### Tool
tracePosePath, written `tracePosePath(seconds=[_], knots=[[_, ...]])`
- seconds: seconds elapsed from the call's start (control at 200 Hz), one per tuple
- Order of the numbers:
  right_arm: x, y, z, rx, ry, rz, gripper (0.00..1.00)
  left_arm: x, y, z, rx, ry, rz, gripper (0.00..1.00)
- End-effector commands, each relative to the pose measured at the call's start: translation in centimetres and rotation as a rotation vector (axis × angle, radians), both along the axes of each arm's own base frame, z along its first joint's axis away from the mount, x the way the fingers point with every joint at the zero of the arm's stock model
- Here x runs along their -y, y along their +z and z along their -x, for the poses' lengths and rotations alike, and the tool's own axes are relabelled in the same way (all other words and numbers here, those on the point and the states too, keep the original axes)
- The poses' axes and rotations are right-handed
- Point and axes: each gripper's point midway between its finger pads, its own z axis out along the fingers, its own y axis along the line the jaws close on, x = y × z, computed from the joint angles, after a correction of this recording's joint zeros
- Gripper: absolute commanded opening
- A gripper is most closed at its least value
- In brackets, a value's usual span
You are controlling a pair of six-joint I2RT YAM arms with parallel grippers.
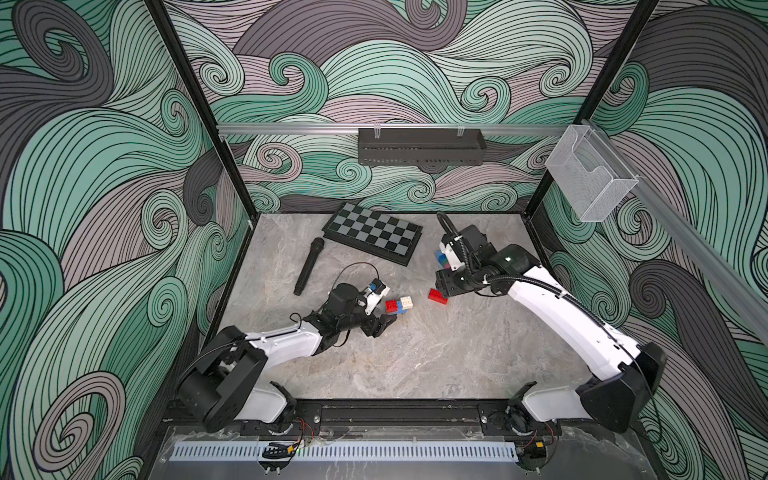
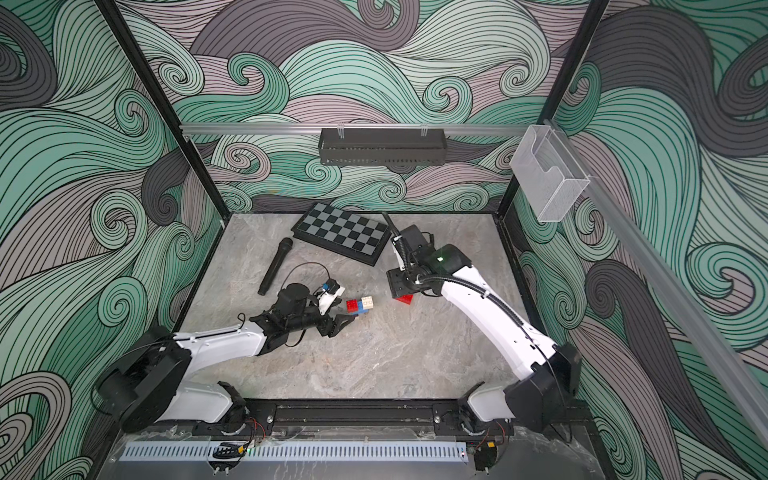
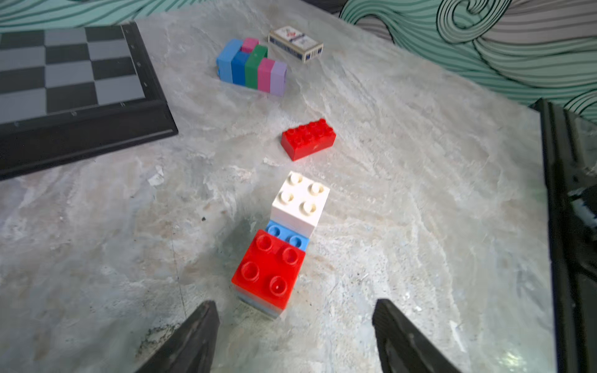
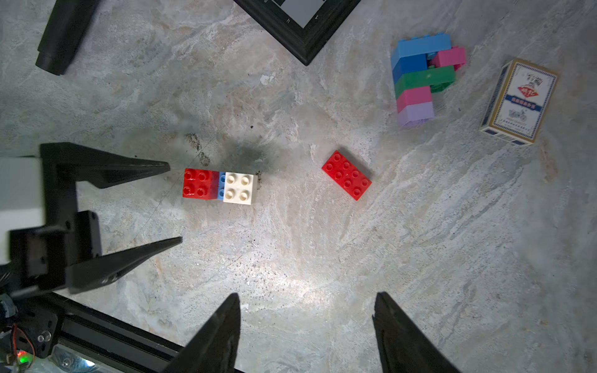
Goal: Assemble the letter p with lego
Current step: Pick up the lego brick from the center of the board.
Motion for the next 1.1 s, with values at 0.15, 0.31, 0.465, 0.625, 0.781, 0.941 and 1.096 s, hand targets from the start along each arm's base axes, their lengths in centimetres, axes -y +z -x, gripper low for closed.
tracePosePath(seconds=[0.15, 0.31, 0.465, 0.625, 0.781, 0.941, 1.096], knots=[[0.8, 1.2, 0.8, 0.065, 0.062, -0.041, 0.71, 2.0, -1.3, -2.5, 0.147, -0.047, 0.0, 0.77], [1.4, 0.3, 0.8, 0.057, 0.051, -0.023, 0.72, 2.5, -3.1, -2.7, 0.127, -0.066, -0.016, 0.77], [1.7, -0.5, 0.5, 0.038, 0.039, -0.007, 0.72, 2.8, -3.8, -2.9, 0.132, -0.071, -0.003, 0.76], [1.7, -1.0, 0.1, 0.026, 0.029, 0.001, 0.72, 2.7, -4.1, -2.8, 0.137, -0.071, -0.005, 0.7], [1.7, -1.7, -0.1, 0.009, 0.021, 0.006, 0.72, 2.8, -4.2, -2.6, 0.126, -0.083, 0.0, 0.53], [1.8, -2.3, -0.3, 0.004, 0.016, 0.01, 0.71, 2.9, -4.4, -2.1, 0.108, -0.099, 0.006, 0.24], [1.6, -3.5, -1.1, 0.014, 0.068, 0.026, 0.69, 2.9, -4.5, -1.8, 0.106, -0.107, 0.01, 0.12]])
